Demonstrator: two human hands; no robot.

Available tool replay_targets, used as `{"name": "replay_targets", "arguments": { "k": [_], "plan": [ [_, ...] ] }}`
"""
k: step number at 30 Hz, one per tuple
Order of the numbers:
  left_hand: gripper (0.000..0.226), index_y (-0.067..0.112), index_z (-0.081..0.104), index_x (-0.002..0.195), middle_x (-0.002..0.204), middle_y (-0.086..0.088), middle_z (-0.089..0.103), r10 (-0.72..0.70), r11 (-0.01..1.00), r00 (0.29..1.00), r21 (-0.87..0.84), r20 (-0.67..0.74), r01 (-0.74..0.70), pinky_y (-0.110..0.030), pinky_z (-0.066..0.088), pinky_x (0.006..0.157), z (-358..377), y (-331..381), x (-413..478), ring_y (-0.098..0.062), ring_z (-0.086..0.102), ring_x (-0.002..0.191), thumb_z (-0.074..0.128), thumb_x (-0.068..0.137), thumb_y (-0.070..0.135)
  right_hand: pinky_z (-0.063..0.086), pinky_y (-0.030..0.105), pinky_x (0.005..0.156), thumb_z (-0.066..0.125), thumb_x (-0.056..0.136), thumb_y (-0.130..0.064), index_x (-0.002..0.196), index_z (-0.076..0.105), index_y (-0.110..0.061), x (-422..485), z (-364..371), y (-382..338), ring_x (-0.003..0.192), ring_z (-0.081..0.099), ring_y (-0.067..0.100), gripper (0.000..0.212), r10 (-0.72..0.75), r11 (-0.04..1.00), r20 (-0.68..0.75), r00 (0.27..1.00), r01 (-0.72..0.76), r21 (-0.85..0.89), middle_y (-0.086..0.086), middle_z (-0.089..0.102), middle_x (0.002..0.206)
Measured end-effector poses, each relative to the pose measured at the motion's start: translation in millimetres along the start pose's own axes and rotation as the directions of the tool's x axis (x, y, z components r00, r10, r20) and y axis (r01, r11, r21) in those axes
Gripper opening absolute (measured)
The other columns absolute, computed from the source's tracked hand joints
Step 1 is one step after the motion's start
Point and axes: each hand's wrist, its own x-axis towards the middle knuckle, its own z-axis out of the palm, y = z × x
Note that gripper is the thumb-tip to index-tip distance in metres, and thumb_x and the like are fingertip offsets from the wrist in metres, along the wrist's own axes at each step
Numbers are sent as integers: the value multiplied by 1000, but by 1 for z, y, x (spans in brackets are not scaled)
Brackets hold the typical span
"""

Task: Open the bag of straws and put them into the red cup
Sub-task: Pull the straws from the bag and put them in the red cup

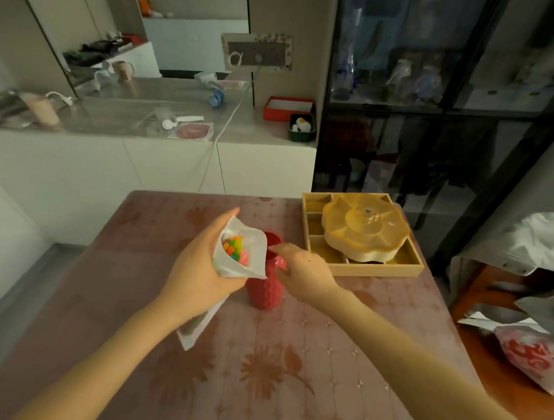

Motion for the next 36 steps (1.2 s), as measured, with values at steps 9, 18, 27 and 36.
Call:
{"name": "replay_targets", "arguments": {
  "k": [9,18,27,36],
  "plan": [
    [104,35,20,140,132,4,48,31,976,999,212,44,-40,-32,44,97,0,-28,15,-14,47,119,84,59,31,49,39,71,52,92,-15,113,62,-11,25,30,13,92,62,32,24,-93,954,66,994,108,-278,9,64,106],
    [99,26,21,141,133,2,46,176,936,978,290,108,-201,-18,32,86,13,-18,19,2,32,108,83,64,26,43,26,34,86,56,-14,72,71,-20,-51,13,39,47,61,16,23,-162,952,-67,985,138,-275,-6,63,62],
    [104,33,16,133,118,-6,57,330,850,928,374,171,-371,-30,38,84,25,-13,24,-13,48,107,86,57,23,53,33,45,69,73,-18,86,71,-21,-81,19,51,60,66,20,14,-84,972,-82,993,64,-224,-5,69,77],
    [106,31,12,139,114,0,56,484,656,832,517,271,-550,-40,45,89,29,14,45,-21,52,104,81,59,29,51,23,62,66,83,-33,92,71,-31,-69,-41,-18,74,62,10,11,285,817,-423,860,13,576,-15,63,82]
  ]
}}
